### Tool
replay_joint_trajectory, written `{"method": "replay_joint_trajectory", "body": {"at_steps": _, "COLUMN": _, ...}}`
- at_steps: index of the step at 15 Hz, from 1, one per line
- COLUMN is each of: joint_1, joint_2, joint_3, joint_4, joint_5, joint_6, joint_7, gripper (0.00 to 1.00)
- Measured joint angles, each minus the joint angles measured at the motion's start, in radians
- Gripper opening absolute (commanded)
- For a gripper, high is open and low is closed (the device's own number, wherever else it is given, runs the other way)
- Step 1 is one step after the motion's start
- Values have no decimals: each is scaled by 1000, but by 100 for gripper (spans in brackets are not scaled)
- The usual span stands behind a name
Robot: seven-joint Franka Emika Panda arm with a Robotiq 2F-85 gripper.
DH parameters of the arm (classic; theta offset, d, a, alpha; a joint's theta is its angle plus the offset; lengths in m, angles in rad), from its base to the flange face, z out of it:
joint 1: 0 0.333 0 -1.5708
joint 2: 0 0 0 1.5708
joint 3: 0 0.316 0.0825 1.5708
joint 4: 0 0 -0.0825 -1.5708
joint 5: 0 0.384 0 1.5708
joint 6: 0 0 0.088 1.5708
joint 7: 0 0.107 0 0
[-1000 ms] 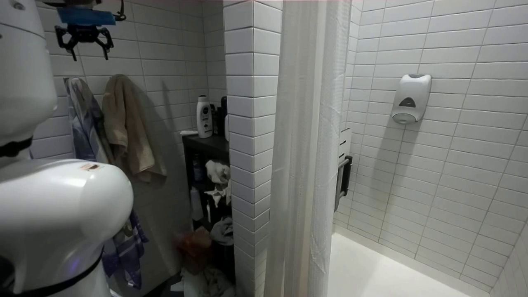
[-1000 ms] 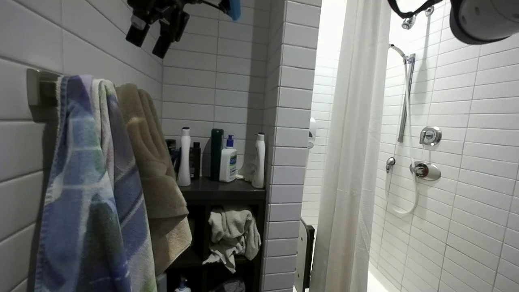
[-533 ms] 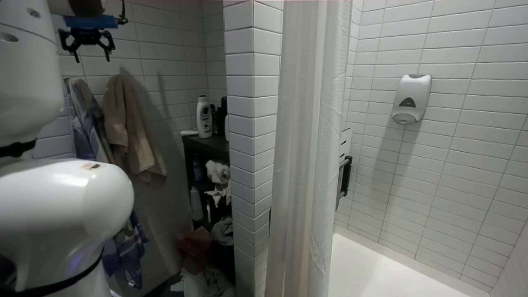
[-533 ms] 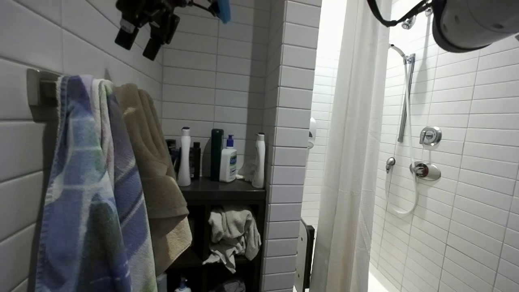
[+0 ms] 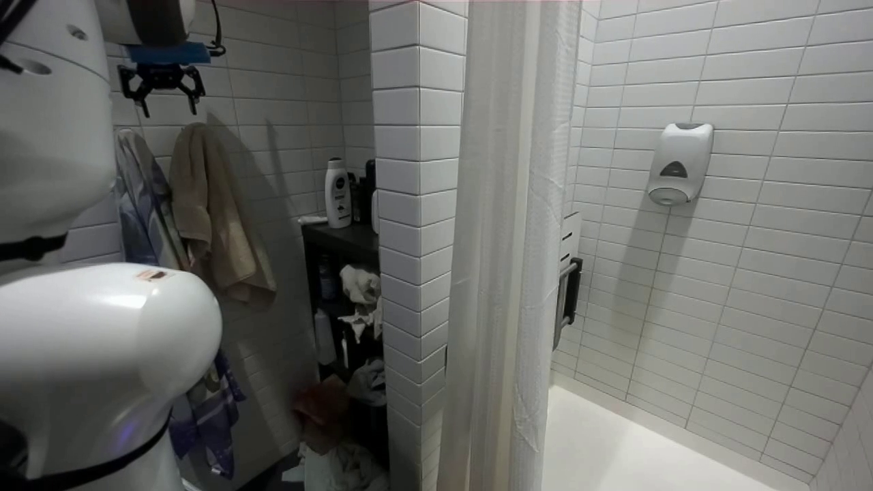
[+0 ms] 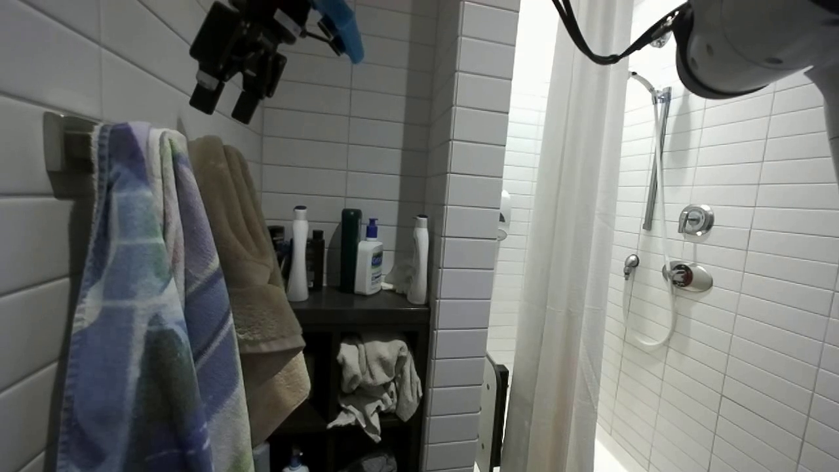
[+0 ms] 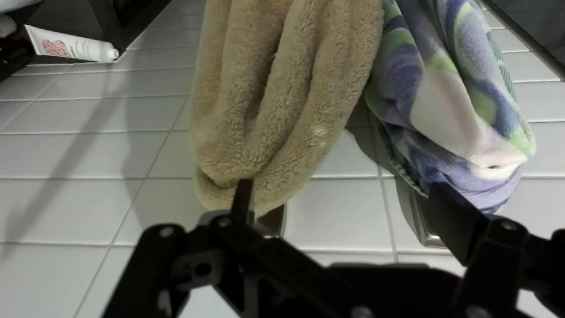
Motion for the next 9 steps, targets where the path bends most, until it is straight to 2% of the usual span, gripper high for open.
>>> {"method": "replay_joint_trajectory", "body": {"at_steps": 3, "joint_1": -1, "joint_2": 4, "joint_3": -6, "joint_4": 2, "joint_5": 0, "joint_6": -1, "joint_7": -13, "gripper": 98}}
{"method": "replay_joint_trajectory", "body": {"at_steps": 9, "joint_1": -2, "joint_2": 24, "joint_3": -13, "joint_4": 10, "joint_5": -2, "joint_6": 1, "joint_7": -40, "gripper": 100}}
